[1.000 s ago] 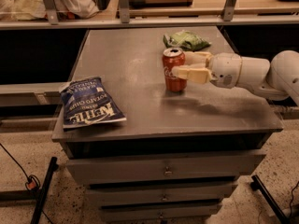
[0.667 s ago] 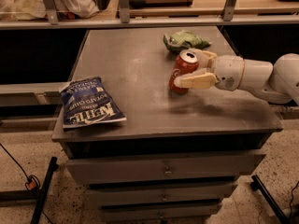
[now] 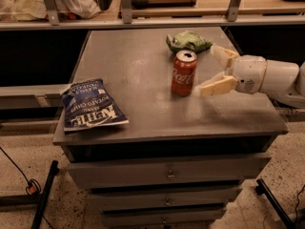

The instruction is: Place coke can upright

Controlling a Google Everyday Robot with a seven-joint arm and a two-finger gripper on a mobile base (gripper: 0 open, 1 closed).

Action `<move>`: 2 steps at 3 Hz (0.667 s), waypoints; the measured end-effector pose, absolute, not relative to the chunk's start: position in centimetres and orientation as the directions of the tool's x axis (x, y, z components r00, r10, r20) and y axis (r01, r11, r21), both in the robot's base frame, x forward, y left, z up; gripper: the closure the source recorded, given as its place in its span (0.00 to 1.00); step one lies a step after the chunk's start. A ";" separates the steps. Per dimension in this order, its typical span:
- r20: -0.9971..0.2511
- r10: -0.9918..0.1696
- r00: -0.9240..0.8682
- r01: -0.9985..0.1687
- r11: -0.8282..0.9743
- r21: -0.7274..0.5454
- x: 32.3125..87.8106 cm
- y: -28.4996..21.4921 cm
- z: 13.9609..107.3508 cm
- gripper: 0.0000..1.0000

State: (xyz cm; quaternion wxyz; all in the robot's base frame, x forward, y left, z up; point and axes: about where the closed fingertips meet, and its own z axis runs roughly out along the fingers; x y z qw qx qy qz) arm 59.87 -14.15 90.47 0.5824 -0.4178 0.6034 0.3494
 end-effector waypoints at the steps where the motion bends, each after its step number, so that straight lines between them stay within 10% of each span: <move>1: -0.988 -0.155 0.025 -0.892 0.443 -0.092 59.1 -16.0 91.5 0.00; 2: -0.987 -0.157 0.026 -0.891 0.443 -0.094 59.0 -16.0 91.6 0.00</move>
Offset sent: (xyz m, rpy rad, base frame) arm -0.0074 -0.0167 0.0093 -0.0513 -0.0028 -0.0414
